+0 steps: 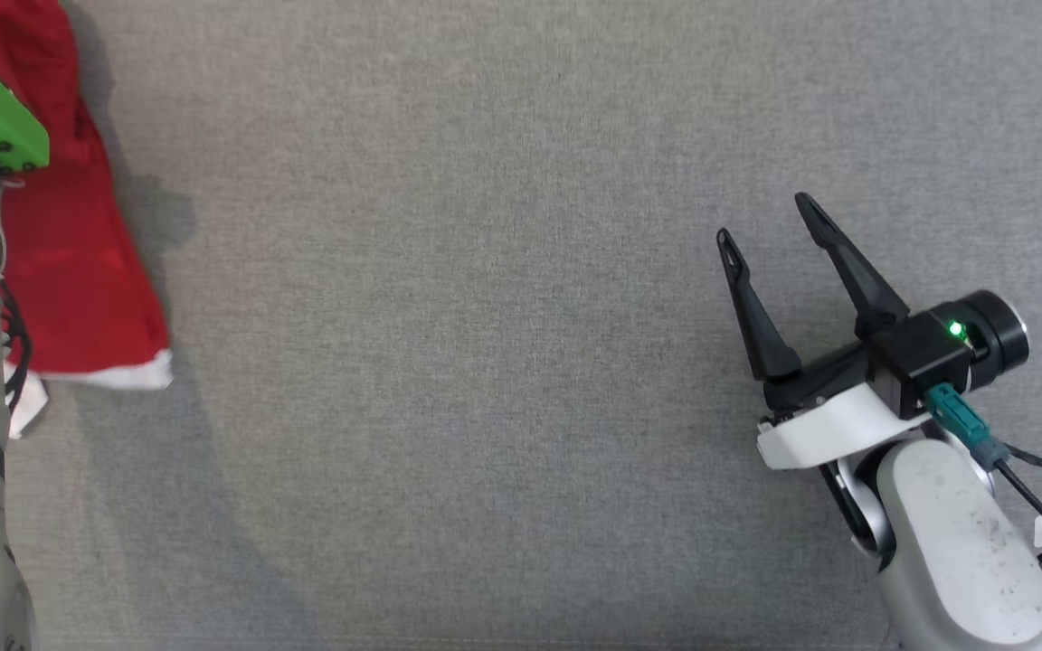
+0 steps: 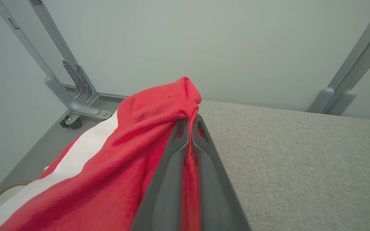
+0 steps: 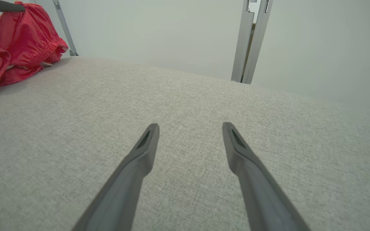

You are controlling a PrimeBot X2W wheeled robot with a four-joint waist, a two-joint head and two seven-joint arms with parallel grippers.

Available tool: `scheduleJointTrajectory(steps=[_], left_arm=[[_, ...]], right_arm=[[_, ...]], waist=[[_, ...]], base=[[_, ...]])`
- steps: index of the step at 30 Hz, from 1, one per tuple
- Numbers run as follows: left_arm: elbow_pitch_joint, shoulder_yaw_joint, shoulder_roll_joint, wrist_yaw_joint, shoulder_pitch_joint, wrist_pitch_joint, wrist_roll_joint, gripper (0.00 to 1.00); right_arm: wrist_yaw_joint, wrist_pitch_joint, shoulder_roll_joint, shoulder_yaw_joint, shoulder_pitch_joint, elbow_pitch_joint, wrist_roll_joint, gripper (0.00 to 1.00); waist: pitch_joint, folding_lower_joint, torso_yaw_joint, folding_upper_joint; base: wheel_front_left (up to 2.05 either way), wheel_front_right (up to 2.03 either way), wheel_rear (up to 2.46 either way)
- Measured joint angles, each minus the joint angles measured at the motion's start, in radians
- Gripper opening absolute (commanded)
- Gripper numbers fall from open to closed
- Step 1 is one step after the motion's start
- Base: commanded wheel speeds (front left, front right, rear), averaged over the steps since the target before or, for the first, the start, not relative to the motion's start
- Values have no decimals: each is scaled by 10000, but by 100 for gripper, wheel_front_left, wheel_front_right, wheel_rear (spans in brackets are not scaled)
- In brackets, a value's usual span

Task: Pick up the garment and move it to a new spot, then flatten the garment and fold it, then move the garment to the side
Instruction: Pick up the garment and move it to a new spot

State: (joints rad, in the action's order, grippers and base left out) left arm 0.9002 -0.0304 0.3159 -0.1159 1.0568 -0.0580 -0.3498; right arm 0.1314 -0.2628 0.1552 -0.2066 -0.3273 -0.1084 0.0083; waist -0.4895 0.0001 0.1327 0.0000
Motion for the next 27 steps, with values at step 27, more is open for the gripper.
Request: scheduleJointTrajectory(steps=[27], left_arm=[[-12734,-3342,-1381,468,-5662,6592,-6987,0]], right_arm=[[0,-2,-1035,1164,1617,146,165,100]], waist=[[3523,-2,-1660,1]], base=[[0,0,0]])
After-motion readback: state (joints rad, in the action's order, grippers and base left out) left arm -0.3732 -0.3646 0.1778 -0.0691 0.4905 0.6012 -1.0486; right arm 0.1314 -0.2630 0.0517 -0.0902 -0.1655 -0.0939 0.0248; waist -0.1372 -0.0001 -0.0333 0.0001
